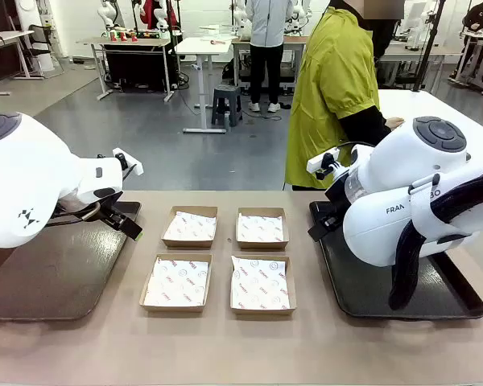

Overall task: Individually package the donuts and arrange them on the tray.
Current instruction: Pick up one Paper togo box.

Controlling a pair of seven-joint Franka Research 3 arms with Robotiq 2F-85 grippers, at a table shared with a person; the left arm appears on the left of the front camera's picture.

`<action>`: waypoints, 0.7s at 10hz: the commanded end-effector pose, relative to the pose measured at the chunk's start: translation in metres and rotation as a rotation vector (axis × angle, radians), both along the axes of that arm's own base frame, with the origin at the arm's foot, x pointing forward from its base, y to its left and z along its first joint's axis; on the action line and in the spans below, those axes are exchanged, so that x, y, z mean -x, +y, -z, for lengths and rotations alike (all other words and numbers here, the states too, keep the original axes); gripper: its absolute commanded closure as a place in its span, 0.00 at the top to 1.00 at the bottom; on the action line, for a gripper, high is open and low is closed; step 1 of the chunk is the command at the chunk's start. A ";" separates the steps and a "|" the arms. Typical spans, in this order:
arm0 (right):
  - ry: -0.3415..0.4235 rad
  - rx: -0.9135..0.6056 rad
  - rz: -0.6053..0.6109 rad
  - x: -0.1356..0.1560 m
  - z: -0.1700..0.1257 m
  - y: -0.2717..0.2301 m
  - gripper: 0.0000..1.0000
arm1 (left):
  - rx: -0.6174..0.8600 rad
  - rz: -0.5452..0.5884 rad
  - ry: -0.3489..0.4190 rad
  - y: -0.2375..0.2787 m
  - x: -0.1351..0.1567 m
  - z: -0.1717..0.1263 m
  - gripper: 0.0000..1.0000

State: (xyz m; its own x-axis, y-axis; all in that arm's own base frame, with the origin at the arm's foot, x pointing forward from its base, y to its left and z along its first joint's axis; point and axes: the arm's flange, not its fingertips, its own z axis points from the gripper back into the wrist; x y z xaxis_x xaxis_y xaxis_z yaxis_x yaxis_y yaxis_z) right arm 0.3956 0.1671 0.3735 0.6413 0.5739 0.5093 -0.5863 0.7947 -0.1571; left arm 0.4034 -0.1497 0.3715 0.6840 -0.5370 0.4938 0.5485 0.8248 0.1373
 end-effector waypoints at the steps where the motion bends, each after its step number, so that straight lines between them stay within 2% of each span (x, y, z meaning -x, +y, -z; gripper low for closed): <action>1: 0.000 0.000 0.000 0.000 0.000 0.000 1.00 | 0.000 0.000 0.000 0.000 0.000 0.000 1.00; 7: 0.000 0.000 0.000 0.000 0.000 0.000 1.00 | 0.000 0.000 0.000 0.000 0.000 0.000 1.00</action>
